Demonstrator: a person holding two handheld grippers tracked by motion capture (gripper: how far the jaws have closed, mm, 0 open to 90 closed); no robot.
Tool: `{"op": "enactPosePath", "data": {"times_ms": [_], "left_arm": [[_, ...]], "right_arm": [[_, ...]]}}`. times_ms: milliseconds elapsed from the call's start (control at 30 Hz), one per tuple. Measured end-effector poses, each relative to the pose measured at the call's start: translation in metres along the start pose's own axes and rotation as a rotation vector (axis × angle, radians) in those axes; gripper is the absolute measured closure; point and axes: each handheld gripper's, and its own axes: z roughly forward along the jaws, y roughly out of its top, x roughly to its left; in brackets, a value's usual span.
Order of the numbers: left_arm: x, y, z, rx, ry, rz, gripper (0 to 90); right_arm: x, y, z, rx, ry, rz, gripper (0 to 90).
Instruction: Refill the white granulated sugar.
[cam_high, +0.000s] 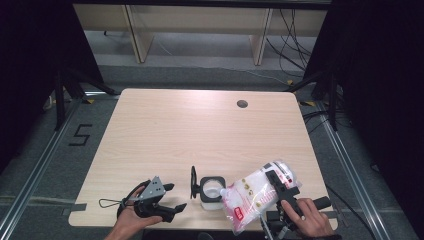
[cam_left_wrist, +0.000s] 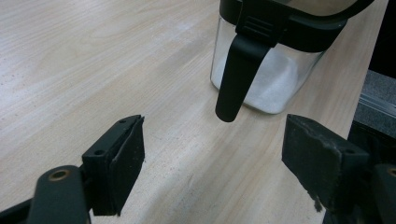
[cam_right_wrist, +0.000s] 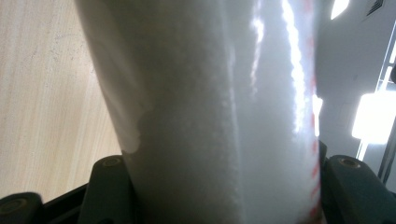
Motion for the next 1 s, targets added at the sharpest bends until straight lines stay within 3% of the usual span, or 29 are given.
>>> {"op": "enactPosePath", "data": {"times_ms": [133,233,300,333,400,467,600,633,700,767,800,833,900,933,1000], "left_arm": [[-0.0004,0.0002,0.0005,-0.009,-0.005,0.004,20.8],[-0.0011,0.0002,0.0002,-0.002,0.006,0.003,20.8],[-0.0004,0.0003,0.0001,0.002,0.005,0.007,20.8],[-0.0010,0.0003,0.0002,-0.003,0.004,0.003,20.8],[-0.0004,0.0001,0.0006,-0.007,-0.004,0.004,20.8],[-0.0004,0.0000,0.0007,-0.008,-0.004,0.004,20.8],[-0.0005,0.0001,0.0005,-0.007,-0.003,0.005,20.8],[-0.0004,0.0001,0.0005,-0.007,-0.004,0.004,20.8],[-0.0003,0.0002,0.0005,-0.006,-0.003,0.004,20.8],[-0.0003,0.0003,0.0001,0.003,0.003,0.007,20.8],[-0.0010,0.0003,0.0003,-0.003,0.002,0.005,20.8],[-0.0006,0.0003,0.0002,-0.003,-0.003,0.005,20.8],[0.0002,0.0002,0.0000,-0.002,0.000,0.010,20.8],[0.0001,0.0001,0.0000,0.001,0.001,0.003,20.8],[-0.0004,0.0002,0.0004,-0.008,-0.004,0.006,20.9]], "right_arm": [[-0.0008,-0.0003,-0.0007,0.006,0.000,0.000,43.0],[0.0010,-0.0007,-0.0014,0.022,0.009,0.028,43.0],[0.0000,0.0001,-0.0001,0.004,-0.003,-0.001,43.0],[0.0007,0.0000,-0.0004,0.012,0.013,0.003,43.0],[0.0019,-0.0002,0.0009,-0.007,-0.010,0.017,43.0],[0.0023,-0.0003,0.0001,0.002,-0.001,0.033,43.0],[0.0011,-0.0004,0.0012,-0.008,-0.015,0.007,43.0],[-0.0001,0.0001,-0.0002,0.008,0.002,0.002,43.0],[0.0006,-0.0006,0.0008,-0.012,-0.023,0.009,43.0],[0.0011,-0.0001,0.0004,0.000,-0.009,0.016,43.0],[0.0007,0.0001,0.0018,-0.019,-0.027,-0.001,43.0],[0.0038,-0.0001,0.0011,-0.008,-0.022,0.041,43.0],[0.0038,-0.0002,0.0009,-0.008,-0.023,0.042,43.0],[0.0035,-0.0002,0.0008,-0.007,-0.020,0.039,43.0],[-0.0020,0.0005,0.0014,-0.018,-0.011,-0.027,43.0]]}}
